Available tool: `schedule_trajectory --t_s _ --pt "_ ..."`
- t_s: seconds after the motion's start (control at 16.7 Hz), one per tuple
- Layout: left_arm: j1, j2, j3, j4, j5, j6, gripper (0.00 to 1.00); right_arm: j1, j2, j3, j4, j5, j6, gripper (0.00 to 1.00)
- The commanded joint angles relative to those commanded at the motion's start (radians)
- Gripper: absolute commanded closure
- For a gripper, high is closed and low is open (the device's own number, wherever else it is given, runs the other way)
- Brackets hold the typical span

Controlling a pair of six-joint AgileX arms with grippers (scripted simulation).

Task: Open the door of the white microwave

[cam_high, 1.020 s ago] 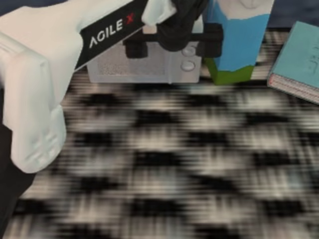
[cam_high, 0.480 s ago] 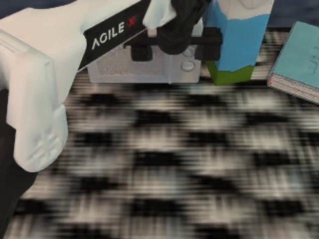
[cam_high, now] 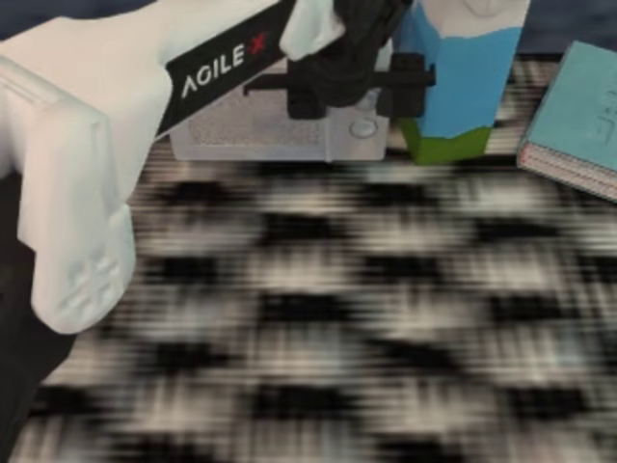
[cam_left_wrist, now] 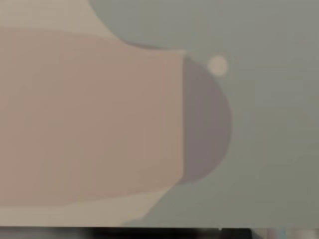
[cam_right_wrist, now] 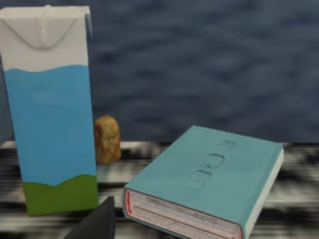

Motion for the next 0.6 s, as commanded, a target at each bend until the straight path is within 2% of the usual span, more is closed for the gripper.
schedule_trajectory --t_s 0.48,0.54,0.6 --pt "0.000 0.000 0.000 0.000 0.000 0.000 1.00 0.000 0.000 0.000 0.000 0.000 0.000 0.00" --pt "-0.033 0.002 -0.028 0.005 0.022 -0.008 1.00 0.000 0.000 0.000 0.000 0.000 0.000 0.00" --pt "-0.033 -0.001 -0.032 0.007 0.020 -0.009 1.00 0.000 0.000 0.000 0.000 0.000 0.000 0.00"
